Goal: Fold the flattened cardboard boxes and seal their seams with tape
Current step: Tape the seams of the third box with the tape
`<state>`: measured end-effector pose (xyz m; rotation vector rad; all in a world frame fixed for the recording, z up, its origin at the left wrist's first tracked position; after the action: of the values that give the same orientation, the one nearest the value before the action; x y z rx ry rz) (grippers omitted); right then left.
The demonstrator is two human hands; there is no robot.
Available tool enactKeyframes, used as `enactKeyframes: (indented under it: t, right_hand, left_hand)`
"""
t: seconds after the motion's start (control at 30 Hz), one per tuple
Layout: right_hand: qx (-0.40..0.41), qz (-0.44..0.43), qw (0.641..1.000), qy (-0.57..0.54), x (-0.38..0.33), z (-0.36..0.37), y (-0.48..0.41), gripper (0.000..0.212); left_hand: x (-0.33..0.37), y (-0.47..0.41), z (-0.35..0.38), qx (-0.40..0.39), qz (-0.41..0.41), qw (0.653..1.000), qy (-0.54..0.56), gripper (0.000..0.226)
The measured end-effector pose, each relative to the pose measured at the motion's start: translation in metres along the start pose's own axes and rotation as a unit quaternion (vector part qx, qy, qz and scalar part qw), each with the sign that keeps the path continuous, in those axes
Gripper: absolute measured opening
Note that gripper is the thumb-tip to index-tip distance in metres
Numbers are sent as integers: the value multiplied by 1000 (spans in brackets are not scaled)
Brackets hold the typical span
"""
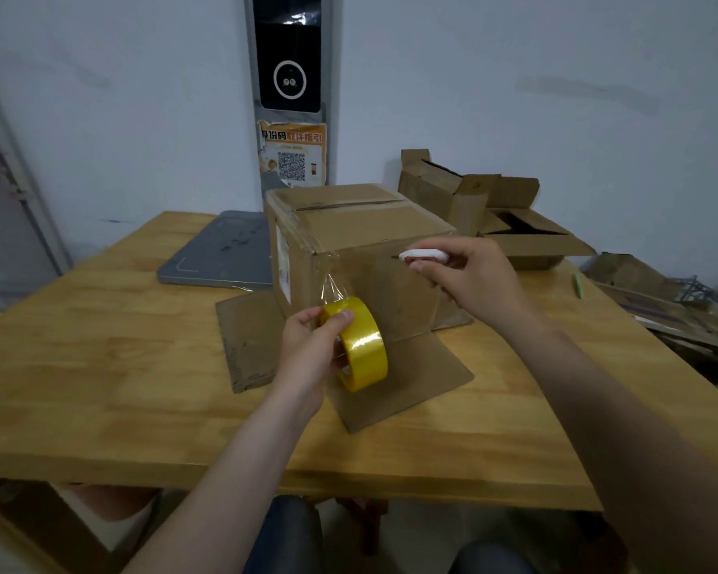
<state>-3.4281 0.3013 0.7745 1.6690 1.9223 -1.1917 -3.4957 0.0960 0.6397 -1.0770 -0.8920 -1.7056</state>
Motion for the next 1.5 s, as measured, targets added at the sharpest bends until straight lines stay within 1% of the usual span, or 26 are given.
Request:
enactKeyframes:
  t: [0.13,0.27,0.3,0.37,0.4,0.43,0.47,0.5,0.57,0.67,0.77,0.87,0.93,1.0,1.13,1.17,1.27,1.3,1.5]
  right_hand:
    - [-53,-14,998,-38,-16,19,-15,29]
    - [-102,-27,994,-23,-26,39,-31,25]
    - [-109,-33,993,-9,-27,43,-35,28]
    - [-132,-44,990,26,-29,50,-45,45]
    - [-147,-49,987,43,-30,53,-49,49]
    - [-161,-56,983,67,-33,56,-53,45]
    - [-174,-69,977,100,-36,60,-58,35]
    - [-189,-88,969,133,-41,64,-61,26]
    - [-216,-139,946,197,-49,73,-65,17]
    - [-225,-197,911,285,-52,85,-69,14]
    - [-234,-214,890,327,-47,92,-71,13]
    - [-239,-228,872,361,-44,98,-72,27]
    - [-245,-236,868,363,-44,100,-73,35]
    - [-253,-236,871,349,-45,98,-73,36]
    - [-263,-240,868,345,-45,95,-73,19]
    - [-261,-245,865,351,-45,96,-72,18]
    - [-250,-256,859,366,-45,101,-73,26]
    - [-249,-258,857,370,-45,102,-73,26]
    - [-242,-274,835,412,-50,106,-70,11]
  left_hand:
    - [-1,0,-1,-7,3,1000,10,48]
    - [-3,1,-1,-14,-14,999,35,50]
    - [-3,1,-1,-17,-20,999,48,49]
    - [-5,2,1,-27,-36,996,75,46]
    - [-6,3,2,-32,-42,995,86,44]
    - [-5,3,3,-35,-45,994,94,43]
    - [-6,3,3,-37,-46,993,97,42]
    - [-6,2,3,-38,-48,993,99,42]
    - [-5,2,3,-42,-52,992,103,41]
    - [-4,4,5,-52,-59,991,112,41]
    - [-4,5,7,-72,-69,988,122,39]
    - [-5,4,8,-84,-76,987,119,36]
    - [-6,3,8,-85,-79,986,124,35]
    - [-7,3,7,-85,-78,986,124,34]
    - [-8,4,6,-84,-72,986,124,35]
    - [-8,4,5,-82,-72,986,125,36]
    - [-8,4,6,-78,-72,986,128,37]
    - [-8,4,6,-78,-71,986,127,37]
    - [-10,4,7,-78,-71,986,128,36]
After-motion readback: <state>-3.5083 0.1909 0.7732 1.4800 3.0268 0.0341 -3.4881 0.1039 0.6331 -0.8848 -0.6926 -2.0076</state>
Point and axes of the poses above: each hand's wrist, its own y-axis away from the middle knuckle, its own z-axis out of the palm, x = y × z, the point moved 7 cm from there along -y, towards the middle knuckle, and after that the axes turned 10 degrees about -x, right-handed, at the moved point
